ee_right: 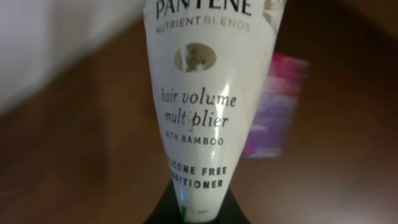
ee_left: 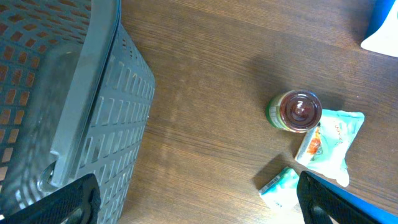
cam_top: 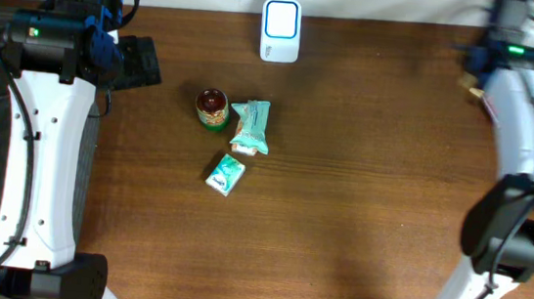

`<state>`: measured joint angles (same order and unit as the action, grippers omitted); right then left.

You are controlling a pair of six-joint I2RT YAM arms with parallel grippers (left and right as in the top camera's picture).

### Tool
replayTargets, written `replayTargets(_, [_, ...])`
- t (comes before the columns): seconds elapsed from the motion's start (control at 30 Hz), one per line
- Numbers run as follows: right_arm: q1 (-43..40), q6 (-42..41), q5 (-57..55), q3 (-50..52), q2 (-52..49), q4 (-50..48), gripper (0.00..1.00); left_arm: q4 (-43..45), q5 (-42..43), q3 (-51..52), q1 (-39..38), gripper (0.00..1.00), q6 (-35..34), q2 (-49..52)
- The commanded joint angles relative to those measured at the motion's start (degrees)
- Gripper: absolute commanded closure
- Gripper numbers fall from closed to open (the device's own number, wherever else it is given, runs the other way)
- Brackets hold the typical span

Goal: Scan the item barcode
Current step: 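Carry the white tube past the scanner and set it beside the pack, then release the tube and lift the right gripper away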

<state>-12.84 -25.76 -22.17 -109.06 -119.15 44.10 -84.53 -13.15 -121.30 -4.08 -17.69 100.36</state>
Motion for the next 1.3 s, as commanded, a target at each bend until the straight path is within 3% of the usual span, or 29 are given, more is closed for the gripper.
replayTargets(0.0, [-7.63, 0.83, -0.5, -0.74, -0.28, 2.69, 0.96, 0.04, -0.61, -0.61, 0.15, 0.01, 0.66, -0.2])
replayTargets(0.17, [-14.88, 4.5, 2.05, -0.63, -3.74, 2.62, 0.96, 0.04, -0.61, -0.61, 0.15, 0.01, 0.66, -0.2])
replayTargets(0.4, [-15.63, 4.26, 2.89, -0.35, -8.57, 1.03, 0.88, 0.04, -0.61, -0.61, 0.15, 0.01, 0.66, -0.2])
replayTargets(0.5, [-15.63, 4.31, 3.13, -0.42, -8.5, 1.16, 0.46, 0.04, -0.61, -0.61, 0.15, 0.01, 0.66, -0.17])
replayTargets(0.53, [-15.61, 4.31, 3.37, -0.66, -7.91, 1.33, 0.45, 0.04, -0.61, -0.61, 0.15, 0.01, 0.66, -0.2])
replayTargets(0.67, [-13.94, 5.09, 9.75, -1.9, -5.27, 0.46, 0.46, 0.04, -0.61, -0.61, 0.15, 0.01, 0.66, -0.17])
replayTargets(0.8, [-6.71, 20.65, 26.64, -2.82, -5.14, -4.85, 0.54, 0.04, -0.61, -0.61, 0.15, 0.01, 0.66, -0.2])
replayTargets(0.93, [-0.79, 26.4, 21.64, -2.58, -9.11, -8.07, 0.56, 0.04, -0.61, -0.61, 0.15, 0.01, 0.66, -0.2])
replayTargets(1.0, [-0.31, 26.38, 19.28, -2.58, -12.39, -10.1, 0.66, 0.04, -0.61, -0.61, 0.15, 0.01, 0.66, -0.2])
replayTargets(1.1, [-2.75, 25.88, 17.38, -2.58, -16.31, -12.66, 0.94, 0.04, -0.61, -0.61, 0.15, 0.01, 0.66, -0.2])
replayTargets(1.27, [-7.67, 25.27, 17.4, -2.54, -18.58, -15.67, 0.96, 0.04, -0.61, -0.61, 0.15, 0.01, 0.66, -0.17])
